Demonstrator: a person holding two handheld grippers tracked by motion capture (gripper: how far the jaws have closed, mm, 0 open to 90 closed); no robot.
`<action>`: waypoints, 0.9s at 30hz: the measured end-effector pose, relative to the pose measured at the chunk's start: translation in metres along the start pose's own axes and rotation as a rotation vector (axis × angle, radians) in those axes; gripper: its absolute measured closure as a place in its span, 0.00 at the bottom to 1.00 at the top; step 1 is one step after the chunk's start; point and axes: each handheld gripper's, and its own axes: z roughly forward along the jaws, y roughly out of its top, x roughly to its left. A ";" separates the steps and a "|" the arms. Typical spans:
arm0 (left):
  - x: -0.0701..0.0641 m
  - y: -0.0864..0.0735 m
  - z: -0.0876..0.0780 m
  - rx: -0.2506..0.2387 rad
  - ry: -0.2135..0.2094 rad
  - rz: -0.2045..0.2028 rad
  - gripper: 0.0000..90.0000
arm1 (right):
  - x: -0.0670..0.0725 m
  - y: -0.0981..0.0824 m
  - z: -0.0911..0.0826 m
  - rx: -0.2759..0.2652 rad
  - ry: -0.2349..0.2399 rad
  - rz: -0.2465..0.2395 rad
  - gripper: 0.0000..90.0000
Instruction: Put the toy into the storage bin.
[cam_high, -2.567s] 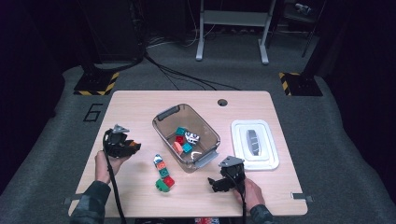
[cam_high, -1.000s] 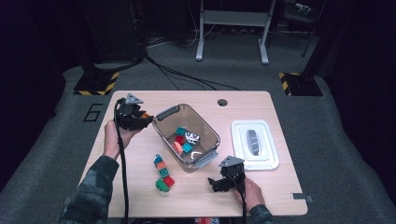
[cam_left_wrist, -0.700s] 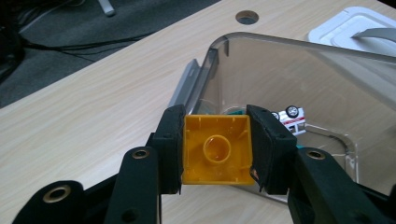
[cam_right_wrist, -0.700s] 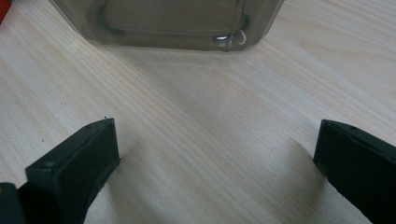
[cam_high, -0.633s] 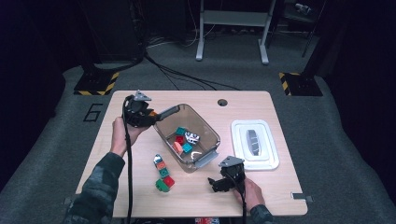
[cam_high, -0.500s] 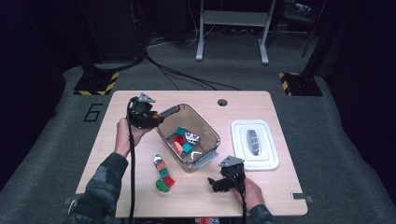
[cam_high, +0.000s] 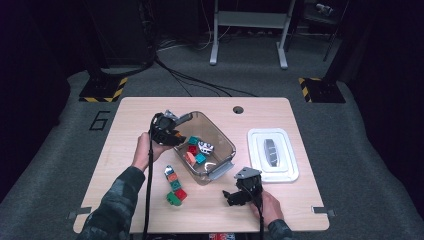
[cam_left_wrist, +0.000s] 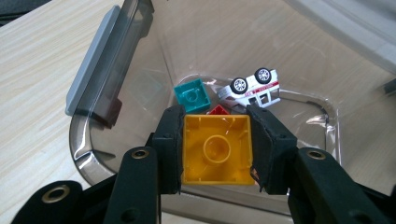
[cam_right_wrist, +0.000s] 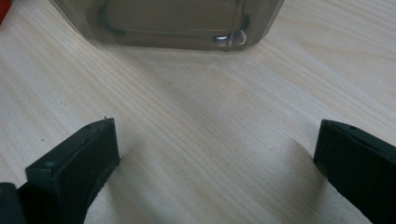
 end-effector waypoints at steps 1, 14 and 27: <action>0.000 -0.001 0.000 0.003 0.004 0.002 0.66 | 0.000 0.000 0.000 0.000 0.000 0.003 0.00; 0.001 -0.008 -0.021 -0.044 -0.002 -0.008 0.34 | 0.000 0.000 0.000 0.001 0.000 0.002 0.00; 0.011 -0.045 -0.057 -0.109 0.043 -0.049 0.14 | 0.000 0.000 0.000 0.001 -0.001 0.001 0.00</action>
